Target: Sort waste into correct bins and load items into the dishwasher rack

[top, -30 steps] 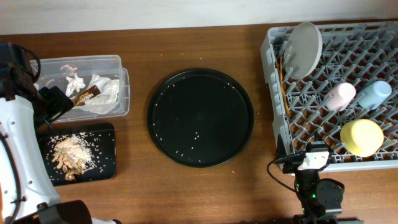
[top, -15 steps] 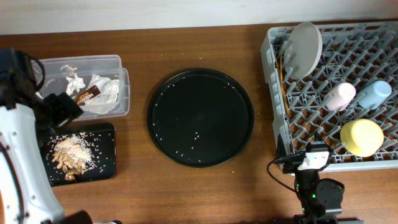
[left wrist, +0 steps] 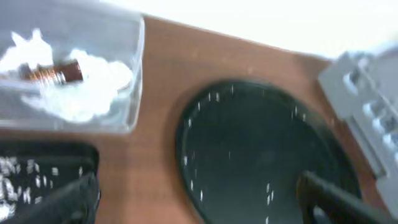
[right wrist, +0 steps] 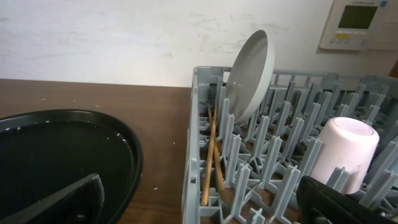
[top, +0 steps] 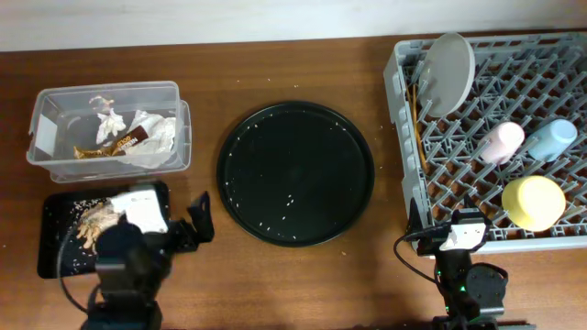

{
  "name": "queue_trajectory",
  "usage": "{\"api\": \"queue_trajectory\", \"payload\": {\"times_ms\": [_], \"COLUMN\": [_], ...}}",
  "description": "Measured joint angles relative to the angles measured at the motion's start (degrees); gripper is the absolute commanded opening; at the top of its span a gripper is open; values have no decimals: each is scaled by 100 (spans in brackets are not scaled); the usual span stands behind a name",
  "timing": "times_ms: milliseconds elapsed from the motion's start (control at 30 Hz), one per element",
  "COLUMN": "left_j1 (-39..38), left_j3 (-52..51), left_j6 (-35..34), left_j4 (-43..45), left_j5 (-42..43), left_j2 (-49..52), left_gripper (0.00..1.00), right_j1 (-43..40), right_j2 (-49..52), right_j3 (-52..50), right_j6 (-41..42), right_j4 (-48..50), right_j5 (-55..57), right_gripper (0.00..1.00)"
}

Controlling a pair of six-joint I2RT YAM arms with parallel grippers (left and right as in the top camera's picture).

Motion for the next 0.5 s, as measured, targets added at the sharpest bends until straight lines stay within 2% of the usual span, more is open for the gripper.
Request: {"api": "queue_trajectory", "payload": {"times_ms": [33, 133, 267, 433, 500], "left_j1": [-2, -2, -2, -2, 0], "left_j3": [-282, -920, -1425, -3082, -3241], "left_j6": [55, 116, 133, 133, 136], "left_j4": [243, 586, 761, 2981, 3032], "left_j5": [26, -713, -1353, -1545, -1602], "left_j2": [-120, -382, -1486, -2363, -2601], "left_gripper": [99, 99, 99, 100, 99], "right_j1": [0, 0, 0, 0, 0], "right_j2": [0, 0, -2, -4, -4], "right_j3": [0, 0, 0, 0, 0], "right_j6": [4, 2, 2, 0, 4], "right_j4": [-2, 0, 0, 0, 0], "right_j5": [0, -2, -2, 0, -2], "right_gripper": [98, 98, 98, 98, 98]}}
